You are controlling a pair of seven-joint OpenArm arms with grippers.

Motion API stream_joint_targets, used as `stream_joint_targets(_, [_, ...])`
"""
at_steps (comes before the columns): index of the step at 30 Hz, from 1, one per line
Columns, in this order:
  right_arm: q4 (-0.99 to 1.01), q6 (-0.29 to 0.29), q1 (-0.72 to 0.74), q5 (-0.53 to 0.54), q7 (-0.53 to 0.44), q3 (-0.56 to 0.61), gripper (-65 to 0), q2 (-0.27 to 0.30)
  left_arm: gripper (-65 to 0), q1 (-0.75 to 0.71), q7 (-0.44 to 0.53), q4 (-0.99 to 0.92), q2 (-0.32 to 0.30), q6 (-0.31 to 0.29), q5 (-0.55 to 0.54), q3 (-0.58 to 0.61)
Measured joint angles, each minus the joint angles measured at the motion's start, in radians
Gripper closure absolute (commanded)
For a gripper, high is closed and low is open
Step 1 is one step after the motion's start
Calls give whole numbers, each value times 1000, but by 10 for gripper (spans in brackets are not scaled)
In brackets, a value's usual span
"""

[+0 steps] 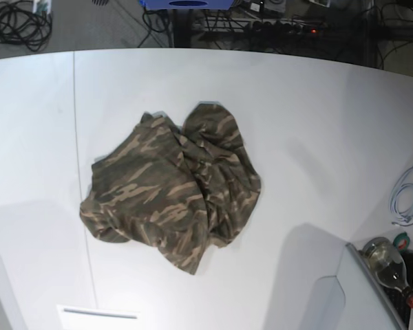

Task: Layout the t-shirt on the table in an organized manner, then fold the t-shirt properly
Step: 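Move both grippers from rest toward the crumpled camouflage t-shirt, then grasp opposite edges of the t-shirt with both grippers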

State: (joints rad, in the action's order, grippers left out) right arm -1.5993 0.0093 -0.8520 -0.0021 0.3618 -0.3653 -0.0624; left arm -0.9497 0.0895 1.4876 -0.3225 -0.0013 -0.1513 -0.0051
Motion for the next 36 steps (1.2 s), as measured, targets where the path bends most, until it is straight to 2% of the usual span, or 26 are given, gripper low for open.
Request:
stream_joint_targets(2, [-113,2,9,1,-10,-27,0,-22,0,-14,-11,114,-43,2,-92,-1])
stream_joint_targets(3, [-166,13,17,1,1,-32,0,-34,0,-14,-48,169,-65,2,-137,-2])
stream_joint_targets(4, [-206,35,34,0,3,-34,0,-38,0,-11,-61,222,-90,2,-164,-2])
stream_joint_targets(5, [-231,85,62,3,8,-37,0,-40,0,5,-79,268,-107,1,-184,-4])
stream_joint_targets(6, [-247,113,101,3,26,-39,-2,-42,0,36,-132,308,-117,3,-202,-4])
stream_joint_targets(8, [-264,173,203,0,18,-39,-8,-38,0,133,-203,359,-110,7,-209,-2])
stream_joint_targets(10, [-266,216,324,-2,66,-39,-77,-37,0,262,-312,381,-80,-3,-217,0])
stream_joint_targets(11, [-267,249,377,1,112,-39,-132,-34,0,315,-351,381,-61,-5,-215,6])
stream_joint_targets(13, [-249,297,504,0,260,-36,-269,-17,0,433,-512,364,-22,3,-210,8])
stream_joint_targets(15, [-192,336,632,2,355,-34,-384,13,-169,517,-600,341,10,8,-210,5])
stream_joint_targets(16, [-151,361,688,-4,378,-33,-423,24,-234,543,-620,333,22,8,-214,3])
stream_joint_targets(17, [-105,377,746,-5,383,-35,-456,36,-280,568,-622,325,32,8,-209,5])
stream_joint_targets(18, [-62,398,794,-4,375,-36,-476,42,-293,587,-624,321,37,8,-209,11])
stream_joint_targets(22, [104,492,898,-6,375,-34,-480,58,-265,608,-620,274,36,2,-212,13])
stream_joint_targets(25, [220,565,956,-9,321,-35,-480,66,-247,612,-630,224,35,10,-205,4])
stream_joint_targets(32, [334,579,970,-10,243,-34,-486,63,-235,610,-626,183,32,8,-206,2])
stream_joint_targets(36, [393,579,990,-17,241,-34,-480,63,-235,612,-625,183,33,8,-206,2])
